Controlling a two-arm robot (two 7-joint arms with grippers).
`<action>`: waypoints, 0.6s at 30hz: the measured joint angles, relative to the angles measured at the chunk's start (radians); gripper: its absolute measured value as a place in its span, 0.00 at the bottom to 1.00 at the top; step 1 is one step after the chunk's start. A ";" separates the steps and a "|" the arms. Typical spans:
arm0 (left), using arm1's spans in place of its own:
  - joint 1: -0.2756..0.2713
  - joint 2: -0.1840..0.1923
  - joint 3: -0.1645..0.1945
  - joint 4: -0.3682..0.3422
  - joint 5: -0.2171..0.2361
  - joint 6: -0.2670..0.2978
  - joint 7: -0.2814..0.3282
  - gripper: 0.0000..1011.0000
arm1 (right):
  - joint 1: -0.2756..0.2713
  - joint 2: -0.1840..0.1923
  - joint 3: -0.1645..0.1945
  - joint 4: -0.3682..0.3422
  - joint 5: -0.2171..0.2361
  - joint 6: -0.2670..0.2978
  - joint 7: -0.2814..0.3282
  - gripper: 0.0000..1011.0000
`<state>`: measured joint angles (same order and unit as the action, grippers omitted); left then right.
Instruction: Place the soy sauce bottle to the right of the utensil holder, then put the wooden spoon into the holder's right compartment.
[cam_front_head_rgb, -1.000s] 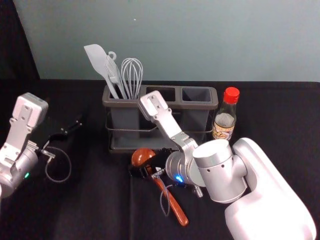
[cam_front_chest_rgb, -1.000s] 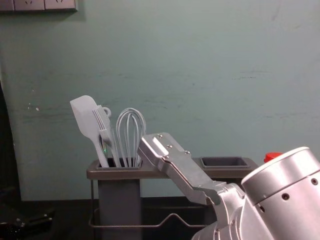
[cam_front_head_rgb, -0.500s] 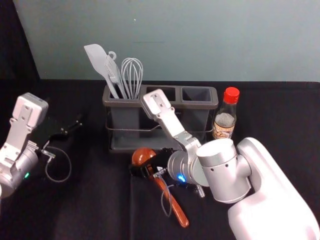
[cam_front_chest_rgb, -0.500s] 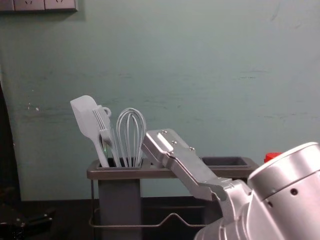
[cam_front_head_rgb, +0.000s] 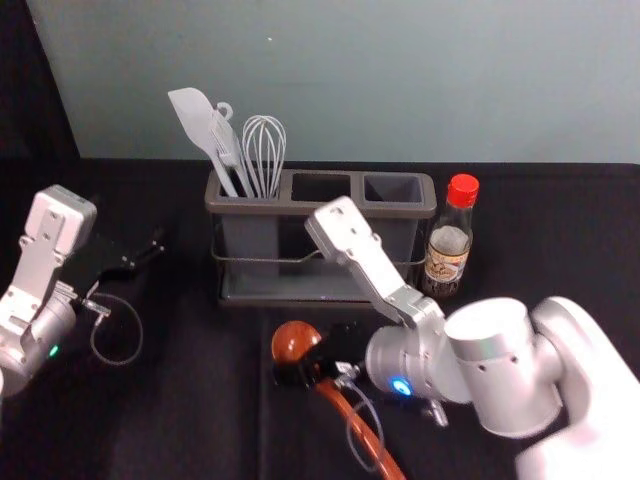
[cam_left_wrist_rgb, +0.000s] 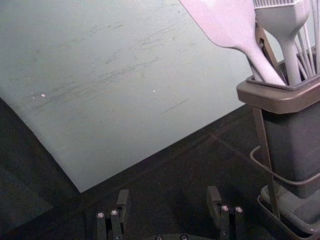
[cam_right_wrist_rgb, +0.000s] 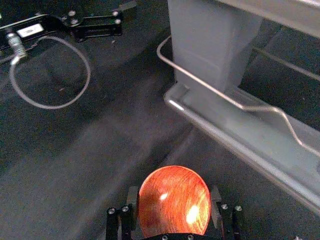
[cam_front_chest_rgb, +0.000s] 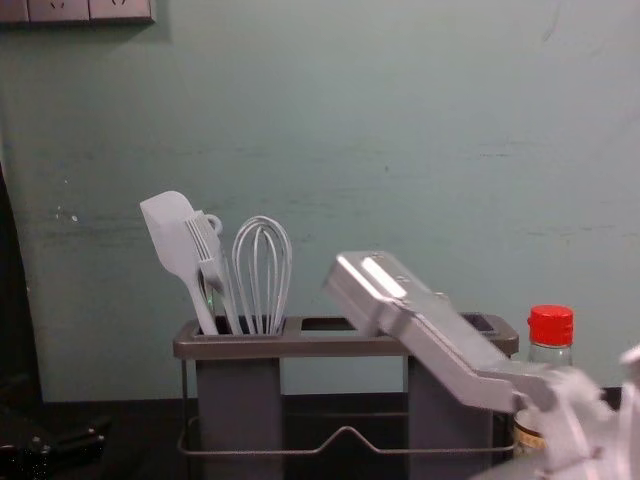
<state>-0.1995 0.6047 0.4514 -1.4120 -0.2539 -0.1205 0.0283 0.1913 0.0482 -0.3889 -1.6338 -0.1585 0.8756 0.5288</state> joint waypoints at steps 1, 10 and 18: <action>0.000 0.000 0.000 0.000 0.000 0.000 0.000 0.99 | -0.006 0.008 0.001 -0.011 0.004 0.001 0.004 0.83; 0.000 0.000 0.000 0.000 0.000 0.000 0.000 0.99 | -0.085 0.103 0.023 -0.122 0.039 -0.020 0.029 0.83; 0.000 0.000 0.000 0.000 0.000 0.000 0.000 0.99 | -0.163 0.167 0.051 -0.216 0.047 -0.114 0.004 0.83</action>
<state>-0.1995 0.6047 0.4514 -1.4120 -0.2540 -0.1205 0.0283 0.0284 0.2155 -0.3378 -1.8494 -0.1117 0.7615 0.5328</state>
